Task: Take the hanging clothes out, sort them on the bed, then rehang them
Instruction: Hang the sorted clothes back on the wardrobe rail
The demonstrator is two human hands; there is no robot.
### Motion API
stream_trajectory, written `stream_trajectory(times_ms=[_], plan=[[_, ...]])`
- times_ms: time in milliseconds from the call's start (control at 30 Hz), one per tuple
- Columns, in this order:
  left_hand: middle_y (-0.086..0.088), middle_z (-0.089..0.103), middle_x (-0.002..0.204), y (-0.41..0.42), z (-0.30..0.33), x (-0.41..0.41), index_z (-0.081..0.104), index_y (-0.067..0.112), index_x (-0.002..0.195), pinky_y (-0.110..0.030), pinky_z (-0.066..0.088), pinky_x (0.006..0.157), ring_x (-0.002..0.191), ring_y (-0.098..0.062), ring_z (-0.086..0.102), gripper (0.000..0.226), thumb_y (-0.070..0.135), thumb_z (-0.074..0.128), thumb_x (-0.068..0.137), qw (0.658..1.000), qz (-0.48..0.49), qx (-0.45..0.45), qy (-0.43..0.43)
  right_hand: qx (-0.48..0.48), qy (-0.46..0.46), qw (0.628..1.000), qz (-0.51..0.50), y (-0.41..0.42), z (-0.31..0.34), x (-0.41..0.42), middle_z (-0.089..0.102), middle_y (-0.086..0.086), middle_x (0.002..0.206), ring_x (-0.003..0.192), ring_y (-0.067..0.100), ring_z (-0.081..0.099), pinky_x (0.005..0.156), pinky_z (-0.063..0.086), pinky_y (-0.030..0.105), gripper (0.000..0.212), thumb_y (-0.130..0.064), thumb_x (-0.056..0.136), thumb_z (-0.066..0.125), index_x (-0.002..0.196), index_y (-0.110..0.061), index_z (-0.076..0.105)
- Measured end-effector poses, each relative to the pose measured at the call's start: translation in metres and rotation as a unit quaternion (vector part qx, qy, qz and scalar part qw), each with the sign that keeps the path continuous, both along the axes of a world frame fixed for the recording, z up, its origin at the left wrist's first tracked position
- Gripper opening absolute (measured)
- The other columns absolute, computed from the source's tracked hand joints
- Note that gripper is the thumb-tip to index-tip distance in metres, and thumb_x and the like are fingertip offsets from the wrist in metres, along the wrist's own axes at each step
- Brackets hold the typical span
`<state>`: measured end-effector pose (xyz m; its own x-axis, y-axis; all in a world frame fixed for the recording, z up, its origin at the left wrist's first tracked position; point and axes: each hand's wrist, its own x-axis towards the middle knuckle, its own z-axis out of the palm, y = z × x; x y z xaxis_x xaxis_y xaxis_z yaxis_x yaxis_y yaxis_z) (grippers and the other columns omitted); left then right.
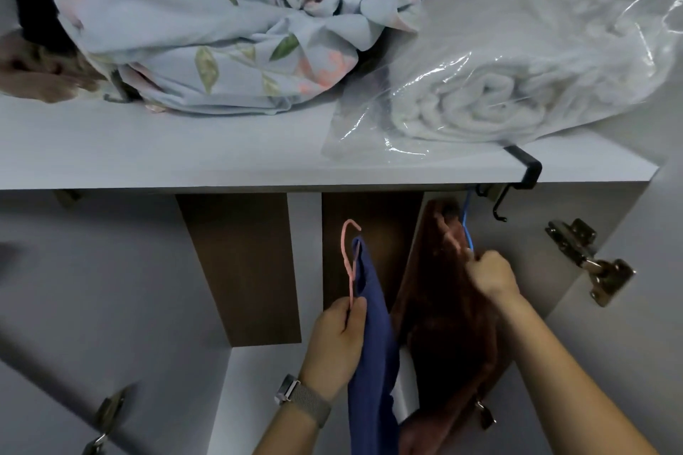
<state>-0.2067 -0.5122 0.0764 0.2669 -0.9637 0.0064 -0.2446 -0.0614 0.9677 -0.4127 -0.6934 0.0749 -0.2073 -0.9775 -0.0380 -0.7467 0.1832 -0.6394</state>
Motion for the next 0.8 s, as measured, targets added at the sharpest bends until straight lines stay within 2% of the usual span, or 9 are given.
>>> stream_trajectory(times_ms=[100,167,233,267,333,400,500,633,800], plan=[[-0.017,0.064,0.088,-0.006,-0.006,0.003,0.059,0.002,0.094,-0.027,0.046,0.066,0.075,-0.018,0.059,0.039,0.034,0.037,0.099,1.000,-0.008,0.018,0.021,-0.013,0.045,0.999,0.020,0.009,-0.011,0.001,0.062,0.027,0.115,0.109,0.044,0.054,0.088,0.045,0.042,0.031,-0.024,0.097,0.045,0.119,-0.008,0.058],[-0.011,0.061,0.082,-0.009,-0.009,0.002,0.058,0.002,0.095,-0.019,0.044,0.062,0.071,-0.013,0.057,0.038,0.033,0.036,0.099,0.999,-0.011,0.033,0.034,-0.078,0.126,0.989,0.026,0.029,-0.008,0.010,0.052,0.020,0.124,0.113,0.042,0.044,0.094,0.041,0.046,0.045,-0.023,0.091,0.054,0.136,-0.019,0.047],[-0.012,0.060,0.085,-0.012,-0.013,-0.001,0.057,0.004,0.098,-0.020,0.045,0.066,0.075,-0.015,0.057,0.036,0.033,0.036,0.100,0.997,-0.014,0.052,0.050,-0.145,0.106,0.980,0.080,0.067,-0.002,0.024,0.046,0.008,0.126,0.114,0.032,0.040,0.096,0.036,0.041,0.049,-0.036,0.089,0.060,0.136,-0.029,0.046],[-0.015,0.061,0.091,-0.014,-0.014,-0.002,0.057,0.005,0.100,-0.025,0.046,0.073,0.081,-0.018,0.060,0.035,0.033,0.036,0.100,0.996,-0.017,0.060,0.059,-0.115,0.045,0.981,0.147,0.093,0.003,0.032,0.048,0.000,0.123,0.113,0.023,0.043,0.095,0.036,0.034,0.046,-0.044,0.087,0.061,0.131,-0.035,0.048],[-0.015,0.061,0.097,-0.018,-0.014,-0.007,0.057,0.006,0.102,-0.033,0.046,0.082,0.090,-0.022,0.060,0.032,0.031,0.036,0.100,0.996,-0.020,0.062,0.058,0.057,-0.092,0.955,0.275,0.142,0.010,0.045,0.056,-0.011,0.108,0.098,0.005,0.056,0.082,0.041,0.019,0.041,-0.052,0.082,0.064,0.119,-0.039,0.051],[-0.009,0.060,0.091,-0.023,-0.015,-0.011,0.056,0.005,0.101,-0.026,0.044,0.079,0.085,-0.014,0.058,0.032,0.029,0.035,0.100,0.998,-0.017,0.052,0.015,0.106,-0.104,0.938,0.313,0.172,0.000,0.052,0.063,-0.010,0.092,0.079,-0.001,0.061,0.067,0.044,0.013,0.033,-0.049,0.082,0.065,0.108,-0.036,0.051],[-0.011,0.058,0.084,-0.025,-0.015,-0.021,0.054,0.004,0.100,-0.027,0.045,0.074,0.075,-0.013,0.056,0.028,0.025,0.036,0.100,0.998,-0.038,0.049,-0.022,0.059,-0.012,0.965,0.257,0.183,-0.018,0.058,0.066,-0.002,0.094,0.088,0.016,0.065,0.074,0.048,0.028,0.017,-0.038,0.093,0.052,0.103,-0.025,0.047],[0.001,0.061,0.119,-0.021,-0.008,-0.032,0.056,0.017,0.122,-0.026,0.042,0.099,0.109,-0.011,0.056,0.029,0.018,0.038,0.100,0.994,-0.092,0.006,-0.049,0.011,-0.025,0.986,0.166,0.170,-0.015,0.053,0.067,0.008,0.094,0.091,0.031,0.065,0.075,0.050,0.039,0.012,-0.021,0.098,0.043,0.106,-0.017,0.051],[0.008,0.067,0.109,-0.020,-0.003,-0.014,0.067,0.020,0.108,-0.012,0.044,0.086,0.099,-0.003,0.059,0.023,0.017,0.048,0.095,0.980,-0.039,-0.073,-0.179,-0.081,-0.043,0.993,0.080,0.111,0.009,0.021,0.067,0.024,0.105,0.100,0.039,0.063,0.081,0.047,0.036,0.022,-0.013,0.094,0.048,0.110,-0.004,0.060]])
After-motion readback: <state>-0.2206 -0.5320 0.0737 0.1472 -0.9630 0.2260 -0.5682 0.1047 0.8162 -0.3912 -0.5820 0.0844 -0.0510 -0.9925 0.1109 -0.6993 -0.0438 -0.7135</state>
